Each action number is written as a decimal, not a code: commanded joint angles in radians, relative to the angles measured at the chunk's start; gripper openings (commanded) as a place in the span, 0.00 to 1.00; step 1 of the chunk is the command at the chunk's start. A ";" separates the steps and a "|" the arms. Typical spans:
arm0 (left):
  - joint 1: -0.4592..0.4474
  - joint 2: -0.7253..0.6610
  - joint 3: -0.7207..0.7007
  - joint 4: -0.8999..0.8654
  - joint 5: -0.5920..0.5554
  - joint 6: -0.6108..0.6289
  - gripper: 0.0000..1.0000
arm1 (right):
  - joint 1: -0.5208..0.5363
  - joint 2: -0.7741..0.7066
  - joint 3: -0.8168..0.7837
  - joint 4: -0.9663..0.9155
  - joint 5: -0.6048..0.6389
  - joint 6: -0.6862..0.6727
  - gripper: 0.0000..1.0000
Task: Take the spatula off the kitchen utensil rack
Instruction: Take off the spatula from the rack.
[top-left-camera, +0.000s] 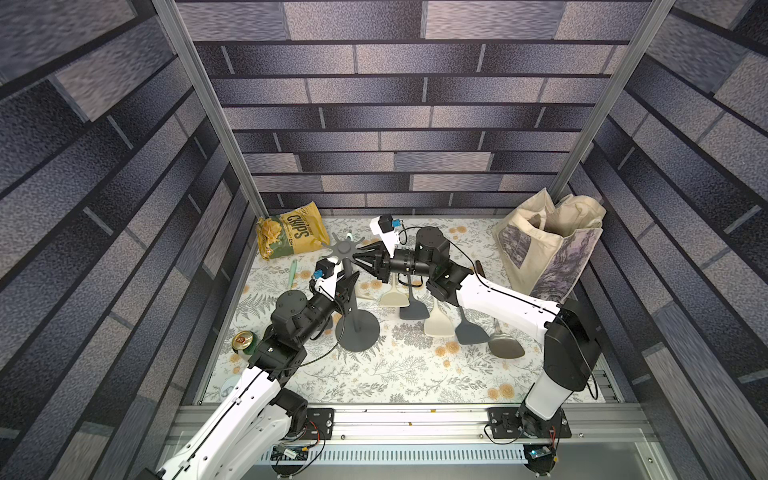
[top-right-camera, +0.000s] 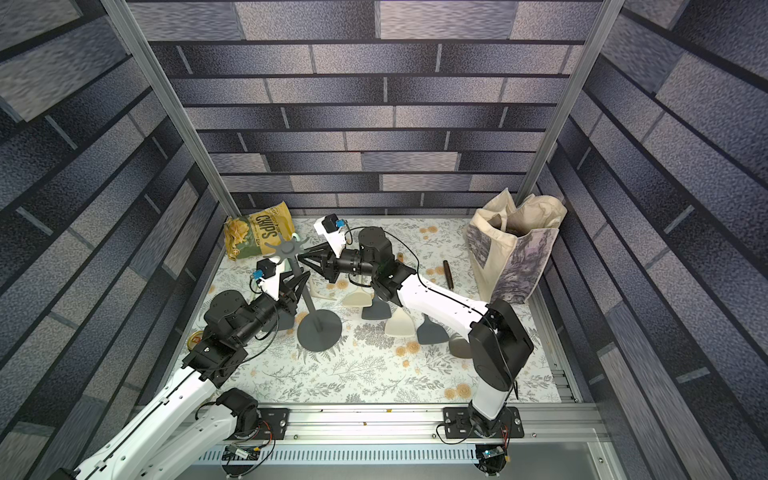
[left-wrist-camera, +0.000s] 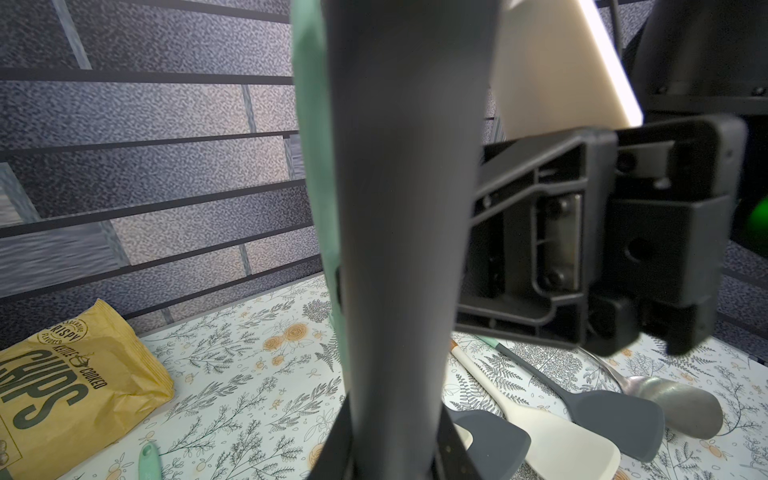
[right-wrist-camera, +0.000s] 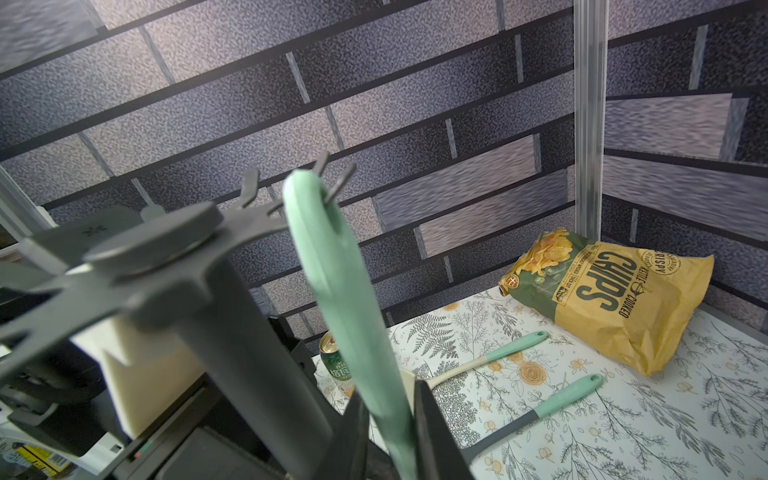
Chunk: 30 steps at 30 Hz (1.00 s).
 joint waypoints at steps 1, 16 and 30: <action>0.006 -0.008 -0.022 -0.087 0.001 0.038 0.11 | 0.007 -0.003 0.006 0.039 -0.008 -0.005 0.18; 0.007 -0.011 -0.019 -0.094 0.003 0.039 0.11 | 0.008 -0.030 0.042 -0.057 0.163 -0.147 0.09; 0.007 -0.018 -0.019 -0.102 0.005 0.041 0.10 | 0.008 -0.042 0.042 -0.065 0.306 -0.201 0.03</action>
